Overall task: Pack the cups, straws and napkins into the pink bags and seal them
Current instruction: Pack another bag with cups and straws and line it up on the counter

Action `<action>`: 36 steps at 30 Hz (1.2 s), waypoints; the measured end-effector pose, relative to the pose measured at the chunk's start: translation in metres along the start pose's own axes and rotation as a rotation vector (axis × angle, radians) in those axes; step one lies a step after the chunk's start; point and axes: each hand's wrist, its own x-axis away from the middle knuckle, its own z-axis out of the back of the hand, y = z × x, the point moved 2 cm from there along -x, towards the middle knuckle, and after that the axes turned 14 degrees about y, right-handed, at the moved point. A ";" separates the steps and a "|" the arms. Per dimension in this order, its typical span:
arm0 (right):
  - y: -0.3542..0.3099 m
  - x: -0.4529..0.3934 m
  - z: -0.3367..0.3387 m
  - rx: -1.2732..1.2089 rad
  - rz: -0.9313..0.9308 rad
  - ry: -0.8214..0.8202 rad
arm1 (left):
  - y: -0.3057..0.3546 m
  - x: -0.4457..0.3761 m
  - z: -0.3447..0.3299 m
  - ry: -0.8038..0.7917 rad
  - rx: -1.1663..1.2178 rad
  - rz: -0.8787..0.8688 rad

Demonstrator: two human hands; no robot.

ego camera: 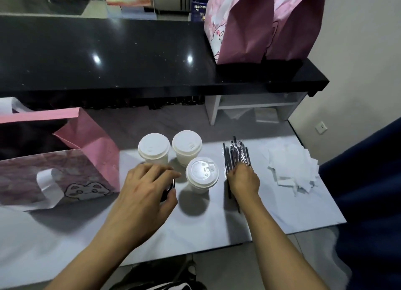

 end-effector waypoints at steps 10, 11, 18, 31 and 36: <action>-0.001 -0.009 -0.002 -0.019 0.044 0.070 | -0.005 -0.006 0.005 0.016 0.008 -0.005; -0.003 -0.009 -0.004 -0.006 0.048 0.057 | -0.007 -0.005 0.006 0.015 0.010 -0.009; -0.019 -0.005 -0.010 0.118 0.055 0.046 | -0.026 0.002 0.020 0.052 0.034 -0.019; -0.025 -0.008 -0.009 0.152 -0.069 -0.013 | -0.047 -0.004 0.030 -0.006 0.011 -0.019; -0.023 -0.001 -0.003 0.086 -0.118 0.025 | -0.046 -0.008 0.030 -0.015 0.014 -0.033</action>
